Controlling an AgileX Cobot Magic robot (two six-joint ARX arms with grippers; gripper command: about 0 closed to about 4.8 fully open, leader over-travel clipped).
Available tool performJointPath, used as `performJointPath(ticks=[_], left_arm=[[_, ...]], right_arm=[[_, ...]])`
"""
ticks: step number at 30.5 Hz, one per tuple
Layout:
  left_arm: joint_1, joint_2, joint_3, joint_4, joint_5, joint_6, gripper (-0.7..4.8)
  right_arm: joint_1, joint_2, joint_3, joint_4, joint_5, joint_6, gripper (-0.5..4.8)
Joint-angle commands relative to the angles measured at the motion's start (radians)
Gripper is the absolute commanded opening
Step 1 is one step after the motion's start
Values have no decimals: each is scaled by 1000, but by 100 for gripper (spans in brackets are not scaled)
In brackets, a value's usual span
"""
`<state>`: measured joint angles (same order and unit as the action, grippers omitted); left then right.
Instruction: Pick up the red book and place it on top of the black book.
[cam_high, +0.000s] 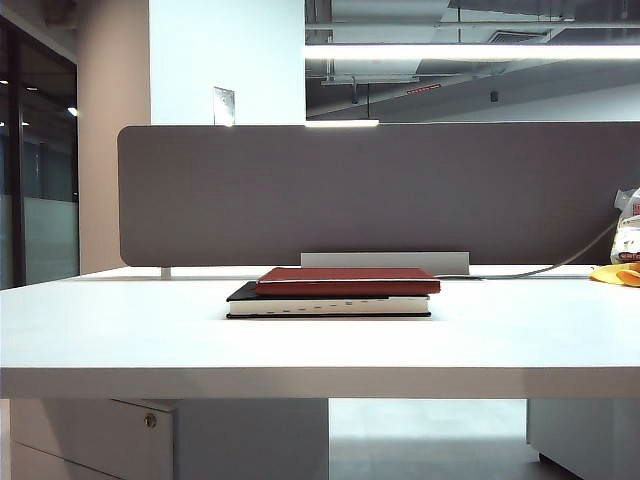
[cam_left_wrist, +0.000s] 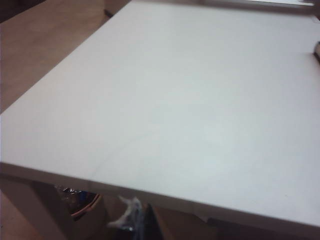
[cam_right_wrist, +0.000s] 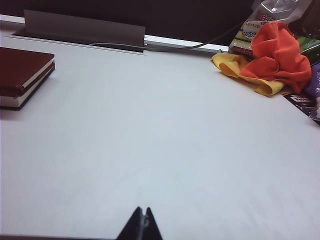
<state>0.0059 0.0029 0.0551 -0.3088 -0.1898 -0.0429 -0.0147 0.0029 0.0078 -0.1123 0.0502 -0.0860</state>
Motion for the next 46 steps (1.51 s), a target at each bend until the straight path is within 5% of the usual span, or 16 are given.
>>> performJointPath(ticks=[1, 13, 46], left_arm=[[-2, 1, 1, -24, 31, 10, -6], [-2, 0, -3, 137, 53, 10, -6], [-1, 1, -3, 150, 63, 9, -6]], right_arm=[[0, 0, -3, 10, 0, 0, -5], [0, 0, -3, 10, 0, 0, -5], [0, 0, -3, 11, -1, 0, -5]])
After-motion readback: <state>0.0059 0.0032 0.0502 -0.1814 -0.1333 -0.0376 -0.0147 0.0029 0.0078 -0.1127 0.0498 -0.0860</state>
